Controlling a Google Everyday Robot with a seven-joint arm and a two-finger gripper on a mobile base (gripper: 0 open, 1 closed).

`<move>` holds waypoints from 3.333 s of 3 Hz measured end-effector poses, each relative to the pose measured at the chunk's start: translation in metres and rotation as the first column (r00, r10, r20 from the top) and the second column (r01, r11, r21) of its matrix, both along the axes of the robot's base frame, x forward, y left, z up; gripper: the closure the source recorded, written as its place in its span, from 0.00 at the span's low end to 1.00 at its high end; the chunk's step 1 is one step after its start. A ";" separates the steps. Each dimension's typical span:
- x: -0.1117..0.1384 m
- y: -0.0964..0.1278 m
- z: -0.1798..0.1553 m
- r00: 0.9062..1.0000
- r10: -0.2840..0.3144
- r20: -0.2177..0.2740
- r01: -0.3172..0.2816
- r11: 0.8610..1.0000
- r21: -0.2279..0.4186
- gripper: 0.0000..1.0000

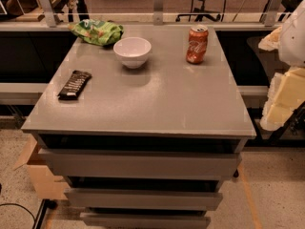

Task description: Knock coke can over

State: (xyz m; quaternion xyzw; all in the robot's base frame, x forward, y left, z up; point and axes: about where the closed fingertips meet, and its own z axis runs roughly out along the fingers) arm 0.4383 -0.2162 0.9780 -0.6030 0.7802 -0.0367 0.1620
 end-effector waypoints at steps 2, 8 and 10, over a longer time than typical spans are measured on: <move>0.023 -0.002 -0.009 0.999 -0.011 0.034 0.009 0.999 0.053 0.00; 0.258 -0.030 -0.065 0.963 -0.184 0.199 0.053 0.848 0.527 0.00; 0.301 0.014 -0.072 0.942 -0.260 0.213 0.064 0.759 0.647 0.00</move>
Offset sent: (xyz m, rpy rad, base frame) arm 0.0784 -0.0097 -0.0338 0.1820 -0.0979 -0.0354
